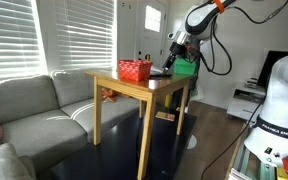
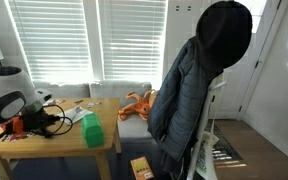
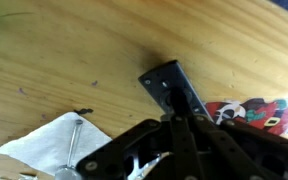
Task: Press the button on the remote
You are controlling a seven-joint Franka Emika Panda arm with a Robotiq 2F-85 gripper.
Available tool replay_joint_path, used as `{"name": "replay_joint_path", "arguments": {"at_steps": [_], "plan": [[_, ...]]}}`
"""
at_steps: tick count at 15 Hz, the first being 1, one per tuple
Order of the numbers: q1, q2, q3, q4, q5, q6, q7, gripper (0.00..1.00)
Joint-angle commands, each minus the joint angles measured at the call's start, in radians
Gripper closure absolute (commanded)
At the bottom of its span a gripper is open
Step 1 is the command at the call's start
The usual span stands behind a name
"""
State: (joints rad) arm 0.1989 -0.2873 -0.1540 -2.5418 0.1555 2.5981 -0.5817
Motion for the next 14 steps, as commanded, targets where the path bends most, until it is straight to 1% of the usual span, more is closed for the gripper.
{"name": "replay_joint_path", "arguments": {"at_steps": [1, 9, 14], "plan": [[-0.018, 0.022, 0.011, 0.001, 0.006, 0.023, -0.022, 1.0], [-0.014, 0.044, -0.005, -0.02, 0.042, 0.01, -0.03, 1.0], [-0.018, 0.047, 0.0, -0.019, 0.03, 0.009, -0.026, 1.0]]}}
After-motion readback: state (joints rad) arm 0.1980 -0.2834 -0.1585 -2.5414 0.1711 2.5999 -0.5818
